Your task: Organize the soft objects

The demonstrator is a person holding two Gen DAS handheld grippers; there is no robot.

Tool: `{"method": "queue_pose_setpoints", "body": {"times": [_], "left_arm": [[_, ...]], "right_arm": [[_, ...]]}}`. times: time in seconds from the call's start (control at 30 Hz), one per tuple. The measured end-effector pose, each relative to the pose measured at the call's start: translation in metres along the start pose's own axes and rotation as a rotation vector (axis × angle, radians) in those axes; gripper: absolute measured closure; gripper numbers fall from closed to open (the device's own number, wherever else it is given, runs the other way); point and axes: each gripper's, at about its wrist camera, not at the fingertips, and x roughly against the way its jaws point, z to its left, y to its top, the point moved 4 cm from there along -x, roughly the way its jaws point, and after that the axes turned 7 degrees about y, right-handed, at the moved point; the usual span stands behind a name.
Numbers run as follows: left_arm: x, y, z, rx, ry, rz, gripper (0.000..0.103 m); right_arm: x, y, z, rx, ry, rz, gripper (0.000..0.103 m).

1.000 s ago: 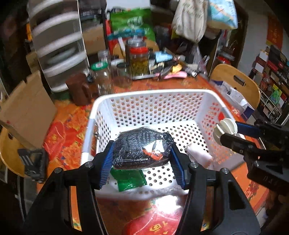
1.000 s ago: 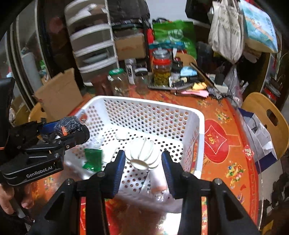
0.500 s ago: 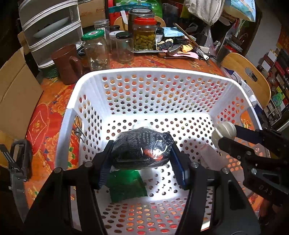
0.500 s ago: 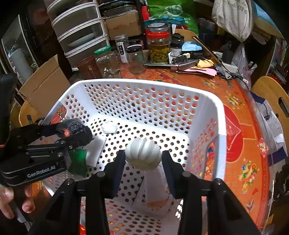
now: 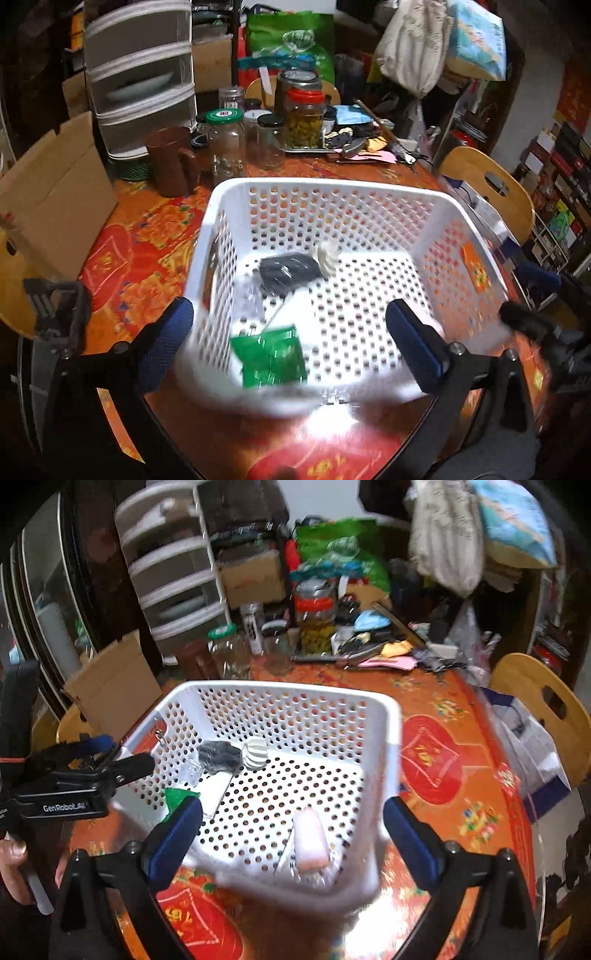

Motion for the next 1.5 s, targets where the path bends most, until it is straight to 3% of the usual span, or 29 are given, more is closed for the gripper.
{"method": "queue_pose_setpoints", "body": {"times": [0.2,0.4,0.63,0.87,1.5], "left_arm": [[0.067,-0.06,-0.001,-0.045,0.0,-0.103,0.0],[0.159,-0.135,-0.012,-0.068,0.056,-0.253,0.0],[0.228,-0.202,-0.021,-0.057,0.043,-0.308,0.0],[0.233,-0.21,-0.024,-0.032,0.043,-0.286,0.0],[0.223,-0.193,-0.026,-0.031,0.034,-0.281,0.0]], "right_arm": [[0.065,-0.055,0.02,0.038,-0.082,-0.155,0.002],[0.134,-0.114,0.064,0.04,-0.063,-0.272,0.002],[0.187,-0.159,0.092,0.028,-0.063,-0.292,0.002],[0.181,-0.165,0.088,0.016,-0.114,-0.256,0.002],[0.176,-0.17,0.09,0.041,-0.088,-0.23,0.002]]}}
